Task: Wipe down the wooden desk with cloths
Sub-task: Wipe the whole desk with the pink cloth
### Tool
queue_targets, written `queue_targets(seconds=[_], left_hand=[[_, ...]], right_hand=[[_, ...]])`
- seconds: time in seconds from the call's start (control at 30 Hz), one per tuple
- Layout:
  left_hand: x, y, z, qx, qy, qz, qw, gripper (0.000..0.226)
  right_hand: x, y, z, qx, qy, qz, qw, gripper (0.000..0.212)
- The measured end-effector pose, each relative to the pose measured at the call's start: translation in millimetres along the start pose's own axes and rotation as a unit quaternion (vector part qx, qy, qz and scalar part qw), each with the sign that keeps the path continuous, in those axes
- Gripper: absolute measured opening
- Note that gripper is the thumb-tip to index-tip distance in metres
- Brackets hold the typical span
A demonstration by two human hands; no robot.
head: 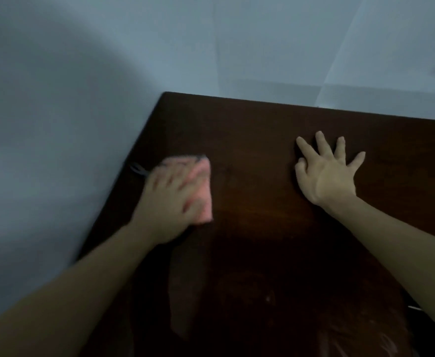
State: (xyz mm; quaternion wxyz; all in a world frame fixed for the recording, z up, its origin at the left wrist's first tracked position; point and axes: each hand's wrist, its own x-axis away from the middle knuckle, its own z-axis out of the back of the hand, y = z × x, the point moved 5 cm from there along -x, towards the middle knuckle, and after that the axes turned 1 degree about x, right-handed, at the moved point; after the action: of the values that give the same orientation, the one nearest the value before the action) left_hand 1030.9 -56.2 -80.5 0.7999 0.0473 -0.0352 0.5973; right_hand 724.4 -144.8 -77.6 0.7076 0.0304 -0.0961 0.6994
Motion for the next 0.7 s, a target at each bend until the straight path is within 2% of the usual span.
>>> queue_targets(seconds=[0.1,0.2,0.3,0.4,0.53,0.6,0.7], left_hand=[[56,33,-5,0.016,-0.020,-0.098,0.995,0.063],[73,27,-8,0.023,-0.055,-0.130,0.990,0.064],[48,11,-11,0.016,-0.058,-0.098,0.993,0.066],[7,2,-6,0.017,-0.037,-0.001,0.999,0.071],[-43,10,2,0.026,-0.059,0.078,0.995,0.066],[-53,20,4,0.033,-0.056,0.083,0.994,0.065],[-35,52,4,0.039,-0.060,0.009,0.997,0.067]], right_hand=[[1,1,1,-0.021,-0.002,-0.001,1.000,0.056],[10,3,8,-0.064,0.046,0.018,0.997,0.054],[27,5,16,-0.072,0.090,0.060,0.992,0.050],[50,13,15,-0.056,0.083,0.081,0.992,0.050],[73,44,9,-0.026,0.076,0.069,0.994,0.051],[81,62,10,-0.024,0.071,0.039,0.996,0.052],[88,78,7,-0.017,0.056,0.008,0.998,0.053]])
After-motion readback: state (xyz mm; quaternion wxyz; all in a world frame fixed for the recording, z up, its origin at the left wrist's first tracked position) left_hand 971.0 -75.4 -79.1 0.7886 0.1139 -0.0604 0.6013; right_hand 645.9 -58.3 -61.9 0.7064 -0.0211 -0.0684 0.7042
